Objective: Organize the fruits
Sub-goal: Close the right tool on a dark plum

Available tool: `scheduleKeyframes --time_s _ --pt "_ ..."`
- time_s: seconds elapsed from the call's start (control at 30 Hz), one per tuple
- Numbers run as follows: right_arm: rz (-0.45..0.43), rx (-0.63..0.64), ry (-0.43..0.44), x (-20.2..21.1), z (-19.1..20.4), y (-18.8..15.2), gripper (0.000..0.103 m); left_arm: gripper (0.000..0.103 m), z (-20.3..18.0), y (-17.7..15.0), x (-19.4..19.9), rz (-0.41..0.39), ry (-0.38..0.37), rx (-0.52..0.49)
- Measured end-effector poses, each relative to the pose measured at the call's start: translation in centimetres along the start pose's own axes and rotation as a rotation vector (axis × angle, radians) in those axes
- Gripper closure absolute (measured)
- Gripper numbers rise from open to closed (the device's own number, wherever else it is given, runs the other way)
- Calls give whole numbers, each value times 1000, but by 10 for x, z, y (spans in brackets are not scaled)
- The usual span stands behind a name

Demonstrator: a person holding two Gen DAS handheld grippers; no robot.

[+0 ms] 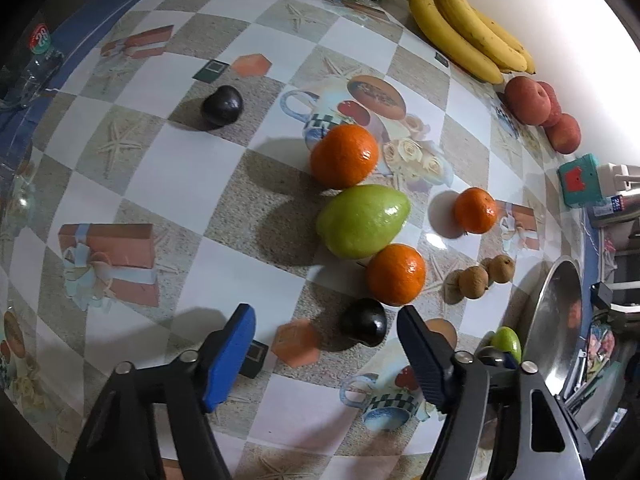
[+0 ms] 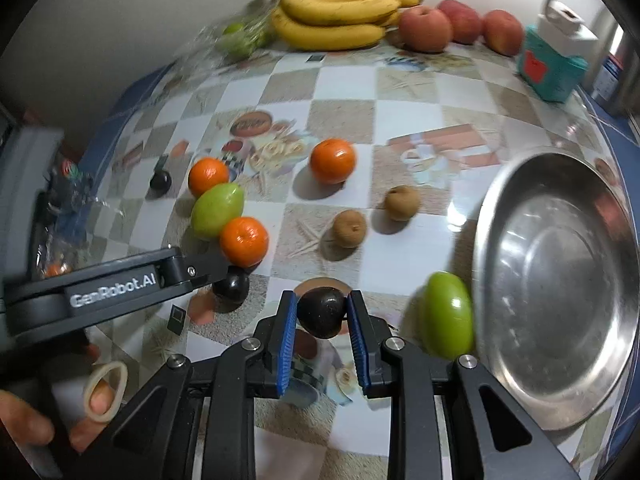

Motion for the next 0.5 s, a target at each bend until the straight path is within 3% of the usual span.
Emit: scheduleKeyframes --time_s 0.17,0.33,0.5 --pt "-61 -58 12 19 -12 7 76 51 -10 0 -2 7 -35 -32" --pt "-55 -63 16 18 -11 7 76 63 -21 -1 -6 17 -36 -76" --pt "-50 -55 18 16 -8 5 76 68 -28 -2 -9 25 -16 -121"
Point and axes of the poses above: each gripper's, at about its wrist camera, not at the fingertips, and x roughly against the way its jaws point, z to its left, y to its top, the point moved 5 cm from there along -x, roughly the way its jaws point, and after that the axes turned 14 degrees about -x, right-handed, at the moved point
